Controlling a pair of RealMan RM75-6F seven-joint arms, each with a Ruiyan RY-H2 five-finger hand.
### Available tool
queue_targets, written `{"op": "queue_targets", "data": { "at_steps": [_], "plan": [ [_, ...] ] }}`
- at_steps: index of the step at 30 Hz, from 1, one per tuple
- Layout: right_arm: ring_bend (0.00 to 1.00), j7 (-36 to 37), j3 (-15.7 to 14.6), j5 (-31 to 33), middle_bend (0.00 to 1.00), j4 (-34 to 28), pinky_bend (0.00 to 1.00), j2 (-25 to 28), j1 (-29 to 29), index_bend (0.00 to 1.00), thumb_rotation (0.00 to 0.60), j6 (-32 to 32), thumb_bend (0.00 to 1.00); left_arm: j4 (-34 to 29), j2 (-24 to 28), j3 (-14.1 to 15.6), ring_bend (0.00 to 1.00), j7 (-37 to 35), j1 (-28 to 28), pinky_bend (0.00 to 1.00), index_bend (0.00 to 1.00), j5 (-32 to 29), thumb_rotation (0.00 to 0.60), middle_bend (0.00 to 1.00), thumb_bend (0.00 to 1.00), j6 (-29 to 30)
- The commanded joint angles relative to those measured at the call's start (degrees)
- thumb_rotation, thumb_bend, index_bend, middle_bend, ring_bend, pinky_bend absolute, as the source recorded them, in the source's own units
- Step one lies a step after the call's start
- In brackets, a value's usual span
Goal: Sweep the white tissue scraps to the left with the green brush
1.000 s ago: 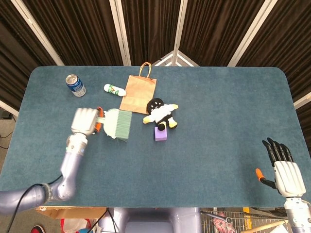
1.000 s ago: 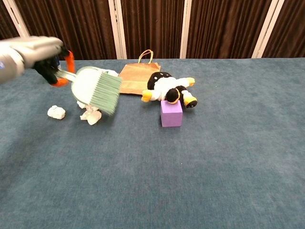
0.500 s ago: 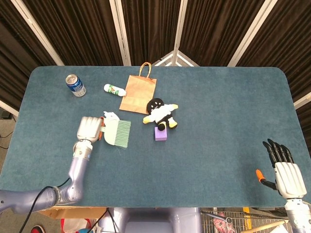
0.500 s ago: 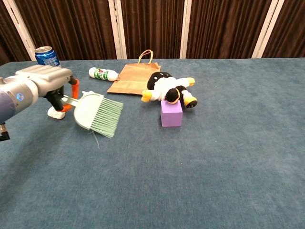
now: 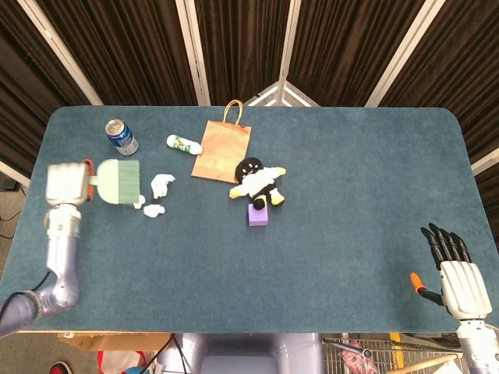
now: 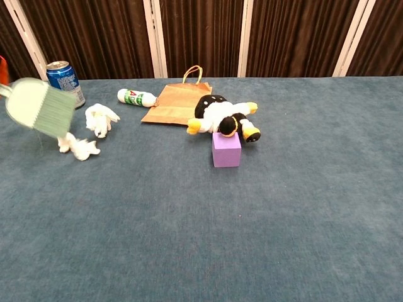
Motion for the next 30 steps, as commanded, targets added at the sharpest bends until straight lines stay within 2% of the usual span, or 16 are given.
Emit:
{"op": "queue_targets", "data": {
  "at_steps": [1,7,12,19,24,30],
  "plan": [
    [0.0,-0.07,0.02,-0.01,0.0,0.03,0.04,-0.12,0.07,0.0,0.6,-0.08,0.36,-2.71,2.98,-3.36,1.0,-4.82,0.99,1.0,0.81,1.71,0.6,1.0,0.84,0.95],
    [0.0,-0.16,0.13,-0.15,0.0,0.04,0.04,-0.34,0.39,0.0,0.6,-0.36,0.36,-6.89,1.75,-5.1,1.0,-5.57,-0.48,1.0,0.81,2.26,0.6,1.0,0.83,1.28],
    [0.0,0.11,0.19,-0.05,0.0,0.15,0.04,-0.49,0.63,0.0,0.6,-0.74,0.36,-6.82,-3.72,-4.11,1.0,-1.82,-2.89,1.0,0.81,0.89,0.6,1.0,0.83,1.31],
    [0.0,0.41,0.19,-0.05,0.0,0.24,0.04,-0.48,0.76,0.0,0.6,-0.91,0.36,-2.73,-12.11,-1.8,1.0,3.31,-5.11,1.0,0.81,-1.78,0.6,1.0,0.83,1.45],
    [0.0,0.7,0.17,0.06,0.0,0.4,0.04,-0.32,0.58,0.0,0.6,-0.7,0.36,-1.63,-12.64,0.1,1.0,4.43,-4.0,1.0,0.81,-2.28,0.6,1.0,0.83,1.52],
    [0.0,0.41,-0.01,-0.05,0.0,0.3,0.04,-0.18,0.31,0.0,0.6,-0.36,0.36,-0.34,-8.93,1.61,1.0,2.75,-0.6,1.0,0.81,-2.63,0.6,1.0,0.83,1.56]
  ]
}}
